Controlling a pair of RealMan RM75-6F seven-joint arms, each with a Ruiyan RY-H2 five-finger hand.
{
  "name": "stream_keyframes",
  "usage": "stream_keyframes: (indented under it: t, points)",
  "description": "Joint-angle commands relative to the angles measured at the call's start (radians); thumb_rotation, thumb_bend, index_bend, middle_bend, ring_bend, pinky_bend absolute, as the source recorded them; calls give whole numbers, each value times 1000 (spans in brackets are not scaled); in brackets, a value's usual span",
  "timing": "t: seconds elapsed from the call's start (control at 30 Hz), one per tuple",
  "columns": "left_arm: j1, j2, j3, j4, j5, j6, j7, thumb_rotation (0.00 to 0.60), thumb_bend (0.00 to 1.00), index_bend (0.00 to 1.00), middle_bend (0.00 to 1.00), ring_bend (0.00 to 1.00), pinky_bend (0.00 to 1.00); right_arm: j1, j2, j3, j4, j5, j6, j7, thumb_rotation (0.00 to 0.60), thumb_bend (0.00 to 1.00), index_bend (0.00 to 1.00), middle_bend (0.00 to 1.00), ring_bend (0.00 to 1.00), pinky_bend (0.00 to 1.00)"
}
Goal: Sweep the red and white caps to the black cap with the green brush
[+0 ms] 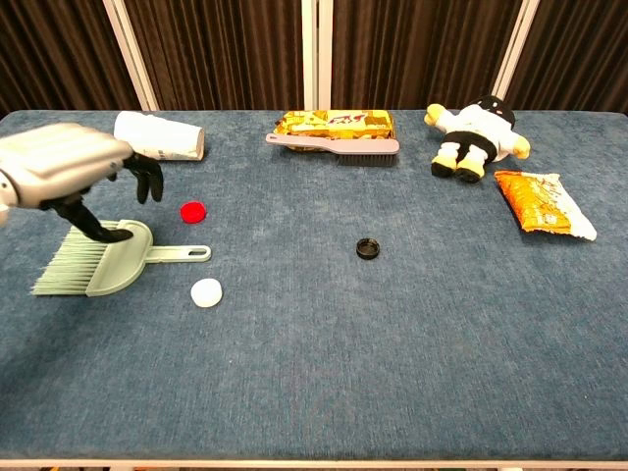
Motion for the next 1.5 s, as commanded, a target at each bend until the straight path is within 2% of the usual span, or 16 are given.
stream_keyframes:
  t: [0.03,0.1,0.3,0.8,1.03,1.5]
  points:
    - [-9,-32,6,6,-28,7,39,600,252,381,403,189,135,0,-4,1,8,3,-1,8,600,158,0,0,0,0]
    - [-12,-48,11,10,-43,8,57,600,252,380,399,170,68,0,-7,1,13,3,-1,13,600,158,0,0,0,0]
    - [-23,-91,28,37,-85,6,103,600,252,380,397,157,32,-1,-12,0,28,5,0,24,600,157,0,2,0,0]
    - [-47,-142,35,83,-172,9,165,600,259,383,419,158,31,-2,-22,0,46,5,1,38,600,158,0,2,0,0]
    - [-60,-166,40,107,-207,17,212,600,259,434,449,184,31,-3,-22,2,52,14,-1,46,600,158,0,2,0,0]
    - [-78,-185,64,134,-214,26,250,600,260,451,473,208,31,-3,-25,4,59,23,-6,51,600,157,0,2,0,0]
